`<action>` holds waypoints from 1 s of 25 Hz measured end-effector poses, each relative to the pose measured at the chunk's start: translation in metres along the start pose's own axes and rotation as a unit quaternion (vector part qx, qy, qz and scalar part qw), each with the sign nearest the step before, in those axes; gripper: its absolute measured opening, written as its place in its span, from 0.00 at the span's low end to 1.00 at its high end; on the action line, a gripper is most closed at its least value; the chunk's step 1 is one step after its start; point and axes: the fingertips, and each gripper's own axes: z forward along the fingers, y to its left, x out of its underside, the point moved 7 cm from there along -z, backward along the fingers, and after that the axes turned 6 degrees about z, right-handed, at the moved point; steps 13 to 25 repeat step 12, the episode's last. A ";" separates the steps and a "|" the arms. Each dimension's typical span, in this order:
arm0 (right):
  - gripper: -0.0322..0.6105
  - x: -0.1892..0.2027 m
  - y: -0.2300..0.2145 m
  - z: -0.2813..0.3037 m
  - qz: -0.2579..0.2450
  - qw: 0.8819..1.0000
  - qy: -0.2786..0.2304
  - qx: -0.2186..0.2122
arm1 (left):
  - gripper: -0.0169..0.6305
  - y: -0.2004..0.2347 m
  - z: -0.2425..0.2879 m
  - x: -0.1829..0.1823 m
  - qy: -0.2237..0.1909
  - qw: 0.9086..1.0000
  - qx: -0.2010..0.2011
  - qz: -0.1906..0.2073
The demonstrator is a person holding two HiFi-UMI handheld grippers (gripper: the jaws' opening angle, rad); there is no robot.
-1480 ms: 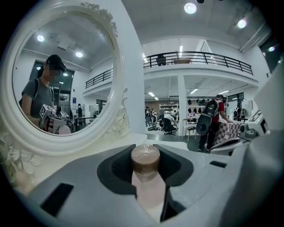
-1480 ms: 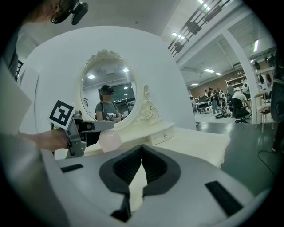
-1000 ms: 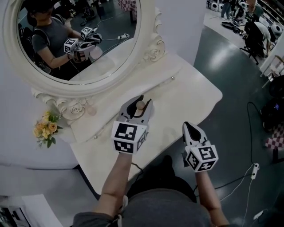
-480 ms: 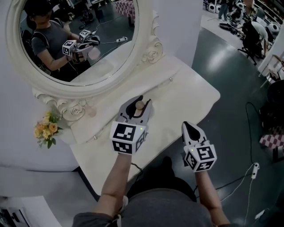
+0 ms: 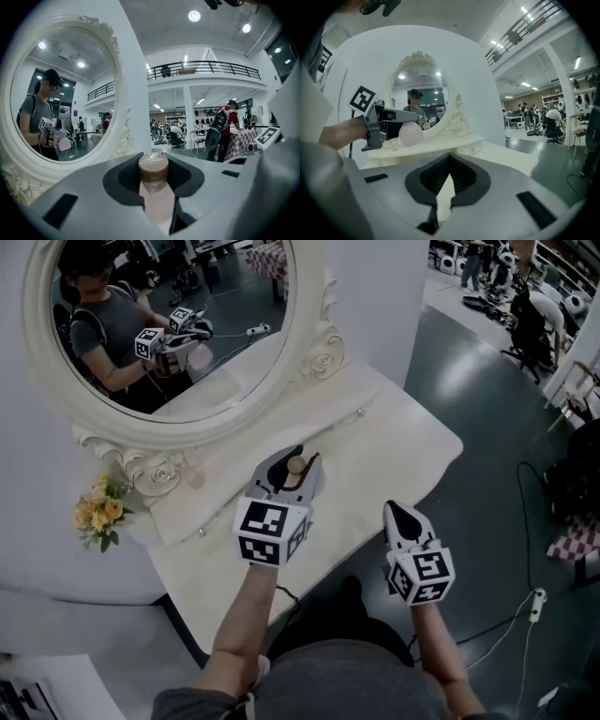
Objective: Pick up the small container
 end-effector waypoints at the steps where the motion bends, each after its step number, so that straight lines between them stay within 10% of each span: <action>1: 0.05 0.000 0.000 0.000 -0.002 1.000 0.001 0.001 | 0.21 0.000 0.000 0.000 0.000 1.000 0.001 0.000; 25: 0.05 0.000 0.004 -0.002 -0.011 1.000 0.002 -0.004 | 0.21 -0.004 -0.002 -0.001 -0.005 1.000 0.001 -0.003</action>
